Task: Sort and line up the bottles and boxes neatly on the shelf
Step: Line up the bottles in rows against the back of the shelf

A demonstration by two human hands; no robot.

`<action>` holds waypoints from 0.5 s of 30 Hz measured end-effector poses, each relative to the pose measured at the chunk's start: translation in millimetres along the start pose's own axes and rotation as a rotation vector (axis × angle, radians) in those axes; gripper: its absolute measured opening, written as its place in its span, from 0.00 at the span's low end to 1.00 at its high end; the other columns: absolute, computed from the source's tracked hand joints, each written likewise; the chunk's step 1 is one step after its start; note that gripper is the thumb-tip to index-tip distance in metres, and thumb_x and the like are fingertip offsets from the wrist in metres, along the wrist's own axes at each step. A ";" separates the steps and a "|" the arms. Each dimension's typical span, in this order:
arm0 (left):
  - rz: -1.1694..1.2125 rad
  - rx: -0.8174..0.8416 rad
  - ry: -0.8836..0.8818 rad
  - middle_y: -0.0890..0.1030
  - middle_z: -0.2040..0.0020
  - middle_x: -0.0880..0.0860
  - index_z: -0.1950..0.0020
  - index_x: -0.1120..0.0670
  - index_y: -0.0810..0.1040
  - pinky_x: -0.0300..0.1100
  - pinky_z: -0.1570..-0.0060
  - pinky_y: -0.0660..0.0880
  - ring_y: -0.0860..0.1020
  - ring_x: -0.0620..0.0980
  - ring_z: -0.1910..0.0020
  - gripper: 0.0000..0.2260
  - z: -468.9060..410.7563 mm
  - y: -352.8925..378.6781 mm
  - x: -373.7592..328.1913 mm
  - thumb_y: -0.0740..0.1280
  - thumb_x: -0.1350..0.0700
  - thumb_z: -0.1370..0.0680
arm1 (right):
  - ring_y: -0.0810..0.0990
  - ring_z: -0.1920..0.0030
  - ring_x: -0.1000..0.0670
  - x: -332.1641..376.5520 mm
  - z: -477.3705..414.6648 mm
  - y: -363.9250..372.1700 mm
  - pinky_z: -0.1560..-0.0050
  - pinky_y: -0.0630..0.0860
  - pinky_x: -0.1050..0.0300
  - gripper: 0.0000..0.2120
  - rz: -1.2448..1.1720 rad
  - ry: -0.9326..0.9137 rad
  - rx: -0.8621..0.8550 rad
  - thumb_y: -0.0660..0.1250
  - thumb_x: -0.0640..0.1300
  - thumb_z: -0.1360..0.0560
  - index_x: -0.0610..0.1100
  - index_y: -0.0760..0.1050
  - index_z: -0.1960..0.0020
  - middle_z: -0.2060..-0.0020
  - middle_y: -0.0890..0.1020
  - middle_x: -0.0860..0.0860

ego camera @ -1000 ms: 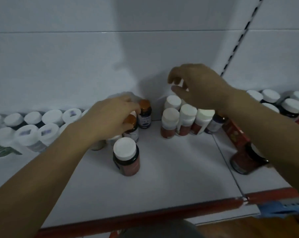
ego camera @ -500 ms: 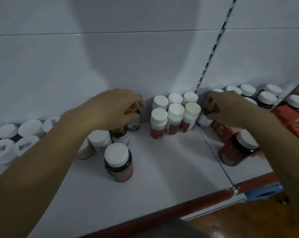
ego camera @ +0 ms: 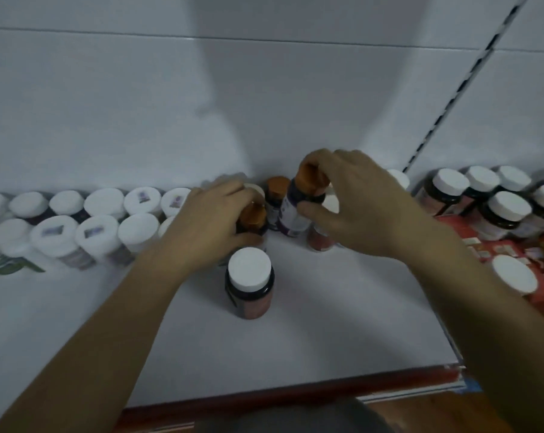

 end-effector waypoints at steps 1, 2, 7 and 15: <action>0.002 -0.014 -0.005 0.77 0.43 0.48 0.37 0.47 0.77 0.50 0.49 0.71 0.74 0.54 0.44 0.25 2.2 1.3 -0.8 0.76 0.40 0.30 | 0.72 0.49 0.46 1.1 -2.5 15.2 0.50 0.69 0.48 0.20 0.052 0.001 0.040 0.67 0.57 0.25 0.50 0.69 0.37 0.51 0.75 0.52; 0.004 -0.029 -0.009 0.77 0.44 0.48 0.37 0.47 0.77 0.51 0.49 0.71 0.74 0.54 0.44 0.24 4.0 1.8 -1.6 0.75 0.41 0.30 | 0.72 0.48 0.45 3.0 -5.0 29.1 0.50 0.68 0.48 0.20 0.098 -0.005 0.071 0.68 0.56 0.26 0.51 0.68 0.38 0.52 0.76 0.52; 0.058 -0.064 -0.048 0.76 0.42 0.47 0.36 0.47 0.77 0.51 0.48 0.71 0.74 0.54 0.43 0.22 10.2 3.5 -0.6 0.75 0.46 0.27 | 0.79 0.51 0.43 -0.7 -16.5 71.8 0.47 0.69 0.44 0.31 0.136 0.004 0.114 0.70 0.59 0.30 0.55 0.64 0.31 0.55 0.81 0.55; 0.044 0.006 0.009 0.74 0.39 0.46 0.32 0.45 0.75 0.53 0.45 0.74 0.74 0.52 0.40 0.23 3.4 -6.4 -1.8 0.69 0.38 0.25 | 0.77 0.47 0.49 -19.5 7.1 30.0 0.45 0.74 0.49 0.20 -0.140 0.069 -0.158 0.66 0.61 0.23 0.52 0.72 0.37 0.49 0.81 0.54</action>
Point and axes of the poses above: each hand's wrist, its own z-axis away from the middle knuckle, its own y-axis out of the palm, x = y × z, the point moved 10 cm from there along -z, towards the middle knuckle
